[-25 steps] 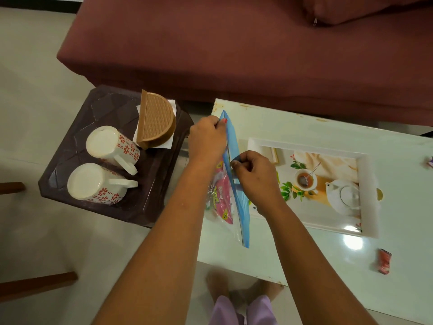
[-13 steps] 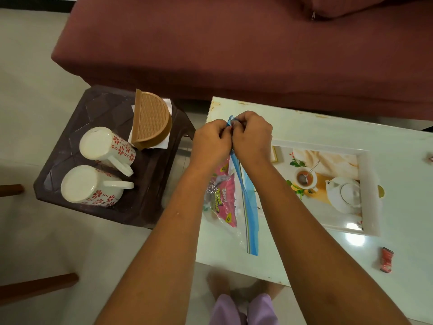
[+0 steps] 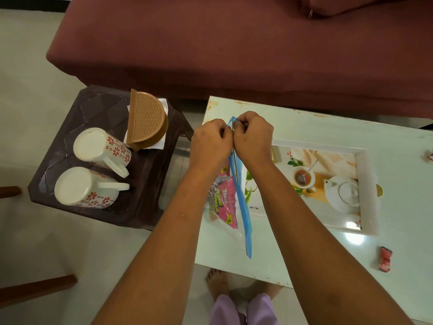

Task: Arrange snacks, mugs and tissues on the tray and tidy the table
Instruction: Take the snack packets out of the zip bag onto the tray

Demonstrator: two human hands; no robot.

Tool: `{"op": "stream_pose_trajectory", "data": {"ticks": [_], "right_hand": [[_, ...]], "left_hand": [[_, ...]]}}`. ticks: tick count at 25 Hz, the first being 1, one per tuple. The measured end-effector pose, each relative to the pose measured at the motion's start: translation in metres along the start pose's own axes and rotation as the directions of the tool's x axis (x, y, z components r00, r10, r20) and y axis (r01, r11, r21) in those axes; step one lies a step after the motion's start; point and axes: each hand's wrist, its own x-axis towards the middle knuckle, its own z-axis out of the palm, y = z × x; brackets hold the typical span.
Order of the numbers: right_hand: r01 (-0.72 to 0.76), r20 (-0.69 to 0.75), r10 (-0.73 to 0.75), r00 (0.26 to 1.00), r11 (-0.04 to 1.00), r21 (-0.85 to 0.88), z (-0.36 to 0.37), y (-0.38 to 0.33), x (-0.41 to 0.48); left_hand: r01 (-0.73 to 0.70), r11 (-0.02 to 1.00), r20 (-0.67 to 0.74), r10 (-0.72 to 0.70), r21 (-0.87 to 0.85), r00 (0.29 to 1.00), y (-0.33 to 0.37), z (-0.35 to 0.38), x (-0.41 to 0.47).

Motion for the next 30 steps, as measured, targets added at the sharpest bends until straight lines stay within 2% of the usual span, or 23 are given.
{"op": "stream_pose_trajectory", "data": {"ticks": [3,4,6,9,14,17,19,21,22,24,27,30], "right_hand": [[0.046,0.082,-0.046,0.996,0.999,0.002,-0.007,-0.001,0.006],[0.053,0.094,-0.052,0.994,0.999,-0.011,-0.008,-0.001,0.007],[0.065,0.096,-0.062,0.993,0.998,-0.027,-0.008,-0.001,0.007],[0.051,0.019,-0.05,0.999,0.997,-0.056,-0.004,-0.005,0.0],[0.071,-0.001,-0.072,0.997,0.987,-0.147,-0.006,-0.004,-0.007],[-0.012,0.042,0.012,0.999,1.0,0.004,-0.009,-0.002,-0.009],[-0.123,0.124,0.113,0.986,0.989,0.079,-0.012,0.004,-0.008],[-0.134,0.163,0.13,0.978,0.991,0.018,-0.013,0.008,-0.008],[-0.114,0.161,0.119,0.98,0.993,-0.039,-0.013,0.007,-0.008],[-0.067,0.117,0.083,0.99,0.989,-0.134,-0.011,0.005,-0.011],[-0.024,-0.004,0.023,1.0,0.961,-0.275,-0.013,0.005,-0.016],[0.008,-0.017,-0.015,1.0,0.937,-0.348,-0.019,0.011,-0.018]], "left_hand": [[0.006,0.999,0.147,0.002,-0.051,0.989,0.0,-0.007,0.01],[-0.019,1.0,0.173,0.022,-0.018,0.985,0.0,-0.008,0.011],[-0.071,0.987,0.097,0.058,0.141,0.994,0.0,-0.005,0.01],[-0.039,0.951,-0.118,0.079,0.307,0.99,0.002,0.001,0.004],[-0.011,0.912,-0.118,0.065,0.411,0.991,0.006,0.004,0.0],[0.027,0.969,-0.062,-0.012,0.245,0.998,0.007,0.002,-0.002],[0.13,0.986,0.084,-0.14,0.106,0.987,0.003,0.003,-0.003],[0.216,0.976,0.223,-0.213,0.012,0.951,0.0,0.006,-0.007],[0.225,0.974,0.215,-0.216,-0.019,0.952,-0.001,0.008,-0.01],[0.201,0.98,0.108,-0.201,0.01,0.974,0.0,0.012,-0.012],[0.176,0.97,-0.03,-0.174,0.169,0.984,0.007,0.016,-0.015],[0.147,0.94,-0.127,-0.113,0.307,0.985,0.009,0.013,-0.02]]}}
